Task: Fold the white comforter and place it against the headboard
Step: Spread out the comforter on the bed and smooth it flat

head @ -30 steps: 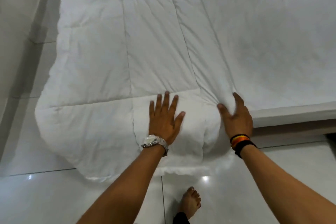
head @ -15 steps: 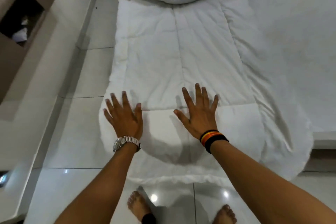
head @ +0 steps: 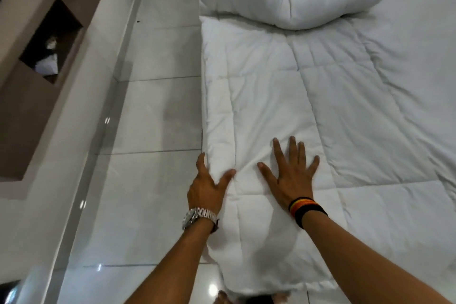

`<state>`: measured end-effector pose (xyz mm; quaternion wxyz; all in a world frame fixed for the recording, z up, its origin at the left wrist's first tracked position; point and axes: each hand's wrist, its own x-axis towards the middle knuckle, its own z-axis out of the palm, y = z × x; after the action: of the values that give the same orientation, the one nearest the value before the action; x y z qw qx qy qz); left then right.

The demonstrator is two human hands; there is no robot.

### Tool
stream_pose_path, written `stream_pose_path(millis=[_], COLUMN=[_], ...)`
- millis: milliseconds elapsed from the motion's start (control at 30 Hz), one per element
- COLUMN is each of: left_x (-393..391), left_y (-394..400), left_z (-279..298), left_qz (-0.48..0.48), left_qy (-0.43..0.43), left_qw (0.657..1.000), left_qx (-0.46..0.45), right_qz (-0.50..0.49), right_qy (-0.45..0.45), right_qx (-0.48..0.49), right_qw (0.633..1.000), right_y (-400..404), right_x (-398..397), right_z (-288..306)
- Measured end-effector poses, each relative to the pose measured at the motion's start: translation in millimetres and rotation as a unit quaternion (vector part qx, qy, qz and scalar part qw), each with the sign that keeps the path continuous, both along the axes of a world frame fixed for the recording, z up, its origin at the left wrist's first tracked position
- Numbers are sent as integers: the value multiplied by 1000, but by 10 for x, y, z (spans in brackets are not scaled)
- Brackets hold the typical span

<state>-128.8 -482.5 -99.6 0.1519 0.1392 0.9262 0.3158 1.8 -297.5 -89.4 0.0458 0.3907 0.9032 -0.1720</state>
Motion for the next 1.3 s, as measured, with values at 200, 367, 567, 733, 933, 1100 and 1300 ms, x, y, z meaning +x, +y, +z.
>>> stream_pose_path(millis=[200, 367, 567, 733, 933, 1100, 1300], left_x=[-1181, -2063, -2603, -3003, -3510, -3903, -4960], left_y=[732, 1590, 2275, 2786, 2484, 2676, 3655], left_z=[68, 264, 150, 122, -142, 164, 1097], left_qz=[67, 40, 80, 58, -20, -85, -166], left_qy=[-80, -132, -174, -173, -161, -131, 61], left_qw=[986, 981, 965, 947, 955, 976, 970], left_qx=[134, 134, 179, 264, 250, 153, 166], right_qz=[-48, -58, -104, -183, -185, -251, -299], right_qy=[20, 55, 21, 30, -44, -19, 130], right_qx=[8, 27, 23, 53, 90, 44, 61], right_qw=[999, 996, 994, 981, 978, 967, 943], right_y=[208, 476, 703, 730, 653, 979, 2163], right_x=[-749, -1374, -1884, -2218, -2795, -3356, -4516], right_z=[-110, -75, -132, -212, -420, -122, 675])
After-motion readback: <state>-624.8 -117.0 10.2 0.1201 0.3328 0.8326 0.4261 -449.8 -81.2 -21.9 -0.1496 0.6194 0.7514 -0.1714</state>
